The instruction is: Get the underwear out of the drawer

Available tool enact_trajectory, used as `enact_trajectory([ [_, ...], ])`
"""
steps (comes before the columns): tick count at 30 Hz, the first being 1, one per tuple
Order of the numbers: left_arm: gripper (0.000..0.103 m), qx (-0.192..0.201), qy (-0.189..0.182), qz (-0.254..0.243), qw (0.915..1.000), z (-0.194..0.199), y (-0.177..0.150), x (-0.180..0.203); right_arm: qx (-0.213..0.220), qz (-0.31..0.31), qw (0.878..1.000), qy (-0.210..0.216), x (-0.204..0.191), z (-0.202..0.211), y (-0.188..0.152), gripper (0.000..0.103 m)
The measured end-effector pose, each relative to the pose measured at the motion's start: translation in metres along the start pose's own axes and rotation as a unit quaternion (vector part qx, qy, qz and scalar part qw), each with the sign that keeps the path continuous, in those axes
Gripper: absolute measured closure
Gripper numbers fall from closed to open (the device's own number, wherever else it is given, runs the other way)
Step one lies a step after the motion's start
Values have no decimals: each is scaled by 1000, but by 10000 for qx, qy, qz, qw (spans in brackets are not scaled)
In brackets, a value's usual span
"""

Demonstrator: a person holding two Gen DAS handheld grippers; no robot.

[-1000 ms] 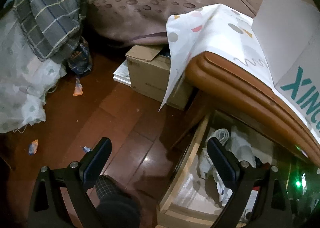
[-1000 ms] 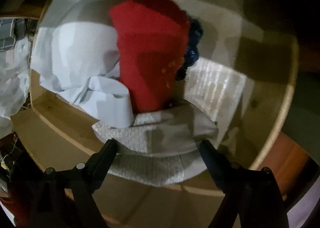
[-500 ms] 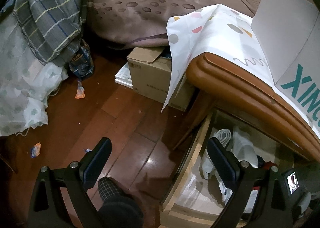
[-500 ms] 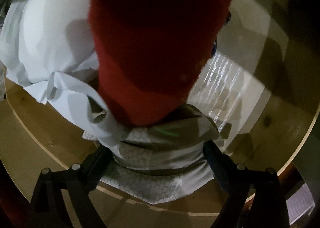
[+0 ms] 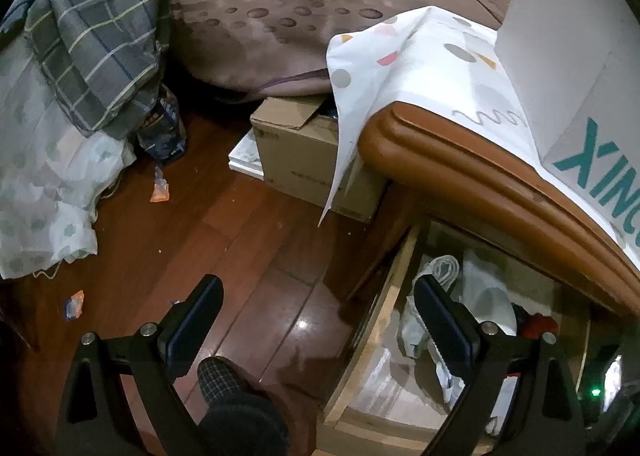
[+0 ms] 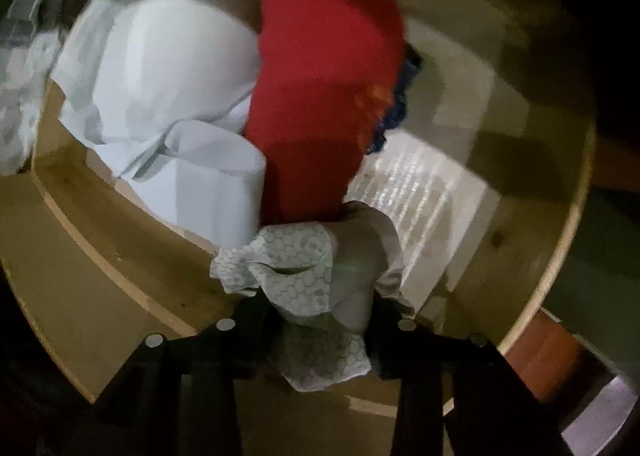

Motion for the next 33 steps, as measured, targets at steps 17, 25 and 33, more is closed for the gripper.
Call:
enact_trajectory([
  [17, 8, -99, -585, -650, 9961, 4, -24, 49, 3148, -1155, 9416, 292, 47, 84, -81, 67],
  [25, 8, -1204, -1385, -592, 9812, -26, -51, 86, 3199, -1069, 9402, 463, 47, 75, -71, 67],
  [33, 8, -1746, -1494, -313, 9727, -49, -61, 107, 3434, -1232, 9290, 622, 59, 86, -78, 67],
])
Point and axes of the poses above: each gripper's, at about its wrist camera, not at the fingertips, and z roughly against the way its jaws point, x to its right, y to its top, the point moved 2 cm from there along -z, roughly the way its jaws point, and after that the axes turned 9 degrees about y, right-handed, at the moved point
